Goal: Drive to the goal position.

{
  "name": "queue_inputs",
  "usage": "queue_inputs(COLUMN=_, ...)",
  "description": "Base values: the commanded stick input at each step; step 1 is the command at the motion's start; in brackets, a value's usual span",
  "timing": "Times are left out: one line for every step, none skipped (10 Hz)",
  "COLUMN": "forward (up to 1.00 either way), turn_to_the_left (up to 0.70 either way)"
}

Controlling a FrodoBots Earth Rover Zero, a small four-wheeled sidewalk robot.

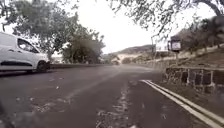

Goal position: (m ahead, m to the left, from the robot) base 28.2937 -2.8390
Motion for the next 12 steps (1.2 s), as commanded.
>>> queue_inputs(forward=1.0, turn_to_the_left=-0.32)
queue_inputs(forward=1.0, turn_to_the_left=-0.04)
queue_inputs(forward=1.0, turn_to_the_left=-0.02)
queue_inputs(forward=1.0, turn_to_the_left=0.0)
queue_inputs(forward=1.0, turn_to_the_left=0.0)
queue_inputs(forward=1.0, turn_to_the_left=0.0)
queue_inputs(forward=1.0, turn_to_the_left=0.0)
queue_inputs(forward=1.0, turn_to_the_left=0.0)
queue_inputs(forward=1.0, turn_to_the_left=0.0)
queue_inputs(forward=1.0, turn_to_the_left=0.0)
queue_inputs(forward=1.0, turn_to_the_left=0.0)
queue_inputs(forward=1.0, turn_to_the_left=0.0)
